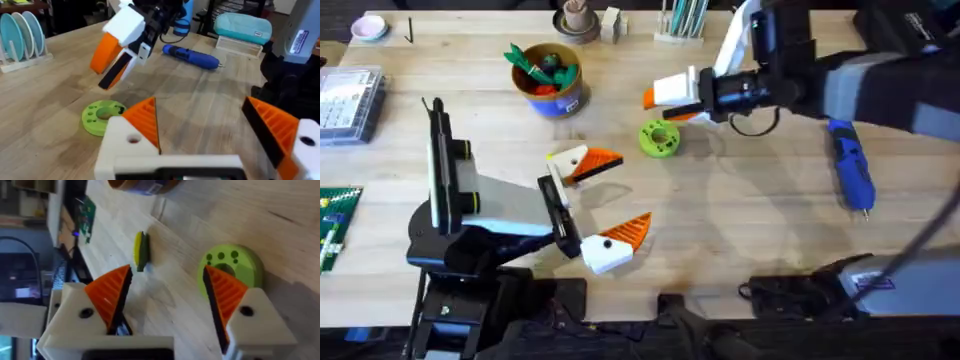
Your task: Pick up the gripper from the table and insert it into the empty holder that is missing its gripper. Then pick up a screw, insert it into the mounting hole, and use the screwdriver to tighten it. Finally, clean up the table by picking up the vegetable and placing it into the bucket.
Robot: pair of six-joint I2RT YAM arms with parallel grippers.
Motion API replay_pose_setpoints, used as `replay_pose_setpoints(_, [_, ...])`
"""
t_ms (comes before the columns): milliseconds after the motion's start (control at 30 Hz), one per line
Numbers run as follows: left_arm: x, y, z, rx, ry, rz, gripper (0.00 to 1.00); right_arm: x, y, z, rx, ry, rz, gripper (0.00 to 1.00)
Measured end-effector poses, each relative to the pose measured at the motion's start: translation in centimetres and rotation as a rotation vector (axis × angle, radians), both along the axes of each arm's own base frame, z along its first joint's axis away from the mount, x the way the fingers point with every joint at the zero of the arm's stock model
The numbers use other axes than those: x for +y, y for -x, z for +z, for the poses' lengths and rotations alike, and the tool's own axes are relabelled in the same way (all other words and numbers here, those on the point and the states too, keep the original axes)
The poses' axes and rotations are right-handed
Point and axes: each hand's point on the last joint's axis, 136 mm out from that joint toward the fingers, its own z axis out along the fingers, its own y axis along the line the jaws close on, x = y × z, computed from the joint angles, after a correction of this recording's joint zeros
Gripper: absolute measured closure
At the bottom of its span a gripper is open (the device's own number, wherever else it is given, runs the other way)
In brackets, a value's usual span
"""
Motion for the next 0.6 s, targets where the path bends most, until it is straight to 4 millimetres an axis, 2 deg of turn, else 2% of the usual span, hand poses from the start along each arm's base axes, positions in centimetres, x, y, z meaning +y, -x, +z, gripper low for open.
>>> replay_pose_setpoints(200, [0.0,0.0,0.0,0.000,0.000,0.000,0.008,-2.8,2.4,1.5,-0.129,0.239,0.024,0.105])
replay_pose_setpoints(333, [0.0,0.0,0.0,0.000,0.000,0.000,0.008,-3.7,3.4,1.5,-0.225,0.405,0.049,0.105])
replay_pose_setpoints(467, [0.0,0.0,0.0,0.000,0.000,0.000,0.008,-2.8,4.6,0.5,-0.303,0.535,0.123,0.103])
replay_pose_setpoints(600, [0.0,0.0,0.0,0.000,0.000,0.000,0.008,-1.4,5.7,-0.4,-0.341,0.587,0.196,0.103])
